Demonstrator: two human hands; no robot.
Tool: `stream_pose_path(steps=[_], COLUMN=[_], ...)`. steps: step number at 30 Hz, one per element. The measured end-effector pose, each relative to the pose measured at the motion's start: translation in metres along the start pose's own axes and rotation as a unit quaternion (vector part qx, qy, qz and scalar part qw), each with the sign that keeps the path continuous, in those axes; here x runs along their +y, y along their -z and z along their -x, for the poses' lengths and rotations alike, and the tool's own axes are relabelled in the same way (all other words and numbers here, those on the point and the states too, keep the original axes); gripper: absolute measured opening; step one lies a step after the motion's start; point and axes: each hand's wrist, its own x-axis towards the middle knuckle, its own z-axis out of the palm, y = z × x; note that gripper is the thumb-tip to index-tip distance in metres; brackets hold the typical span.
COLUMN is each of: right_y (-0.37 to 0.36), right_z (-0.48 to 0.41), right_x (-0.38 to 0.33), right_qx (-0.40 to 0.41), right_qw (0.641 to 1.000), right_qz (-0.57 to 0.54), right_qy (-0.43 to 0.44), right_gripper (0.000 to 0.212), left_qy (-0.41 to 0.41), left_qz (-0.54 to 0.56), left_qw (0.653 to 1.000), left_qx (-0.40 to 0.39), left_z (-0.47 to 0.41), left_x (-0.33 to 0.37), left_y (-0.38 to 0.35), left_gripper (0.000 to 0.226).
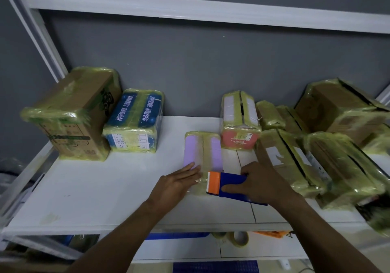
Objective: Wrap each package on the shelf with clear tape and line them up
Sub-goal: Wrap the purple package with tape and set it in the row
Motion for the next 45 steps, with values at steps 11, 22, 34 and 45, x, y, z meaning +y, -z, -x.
stream_pose_path(steps=[11,22,34,45], right_y=[0.021,0.007,-0.014,-0.012], right_z=[0.012,-0.005,-0.004,0.013], right_x=[0.012,0.019,0.017,0.020], right_qx=[0.034,0.001,-0.006,0.011], right_qw=[0.999,0.999,0.999,0.998], right_qz=[0.029,-0.009,-0.017,-0.058], right_qy=[-0.024,-0.047,-0.029,-0.017], right_gripper=[0.098,0.074,0.067,0.067], left_qy=[0.027,0.077,0.027,0.058], left_qz=[0.033,-0.045,-0.072,0.021], left_qw=[0.999,0.996,0.996,0.998], left_qx=[0.015,-0.018,0.045,-0.006], left_z=[0.002,-0.003,-0.010,-0.002], left_x=[-0.012,0.013,0.010,-0.010], left_y=[0.005,0.005,0.000,0.009], left_gripper=[0.046,0.047,0.051,0.050])
